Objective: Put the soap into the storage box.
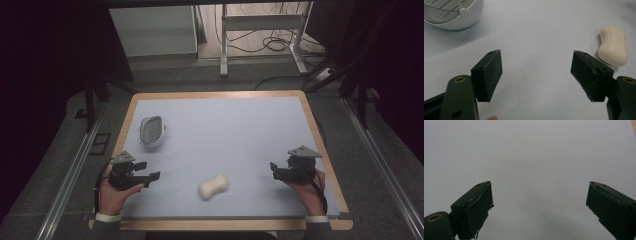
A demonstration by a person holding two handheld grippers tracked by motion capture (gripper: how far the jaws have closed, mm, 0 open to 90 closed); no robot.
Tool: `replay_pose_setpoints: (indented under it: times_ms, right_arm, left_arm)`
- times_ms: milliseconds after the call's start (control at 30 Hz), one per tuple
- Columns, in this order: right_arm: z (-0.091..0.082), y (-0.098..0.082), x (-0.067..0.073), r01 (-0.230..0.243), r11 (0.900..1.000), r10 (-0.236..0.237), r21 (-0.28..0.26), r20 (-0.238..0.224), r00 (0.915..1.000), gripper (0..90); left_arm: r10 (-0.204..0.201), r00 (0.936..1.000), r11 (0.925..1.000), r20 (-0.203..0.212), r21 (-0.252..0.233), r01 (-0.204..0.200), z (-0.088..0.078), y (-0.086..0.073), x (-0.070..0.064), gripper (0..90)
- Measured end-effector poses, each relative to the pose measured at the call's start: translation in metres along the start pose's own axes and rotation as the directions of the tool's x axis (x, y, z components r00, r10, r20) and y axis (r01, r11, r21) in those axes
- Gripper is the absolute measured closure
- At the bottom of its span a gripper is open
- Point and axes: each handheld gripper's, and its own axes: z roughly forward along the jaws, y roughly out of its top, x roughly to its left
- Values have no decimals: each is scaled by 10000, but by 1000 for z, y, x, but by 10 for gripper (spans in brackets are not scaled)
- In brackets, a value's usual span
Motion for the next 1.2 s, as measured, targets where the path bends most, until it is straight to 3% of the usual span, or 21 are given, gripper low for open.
replay_pose_setpoints:
  times_ms: [167,500,700,1000,1200]
  right_arm:
    - [-2,-2,-8,-489,9987,489,-150,24,9988,69]
    - [-7,-13,-22,-667,9977,667,-103,-47,9978,75]
    - [-7,-12,-19,-404,9992,403,-47,-38,9992,80]
    - [-7,-5,-9,-107,9998,107,-195,-16,9999,96]
    - [-5,-2,-10,-43,9997,40,-248,-144,9999,98]
  left_arm:
    - [197,9998,9998,7,46,-197,6,5,-5,242]
    - [433,9986,9990,-296,137,-429,5,10,-12,212]
    - [670,9973,9971,-296,384,-658,11,12,-19,205]
    - [1309,9909,9897,-325,628,-1287,5,17,-38,195]
    - [1455,9881,9876,-497,666,-1421,-1,25,-40,195]
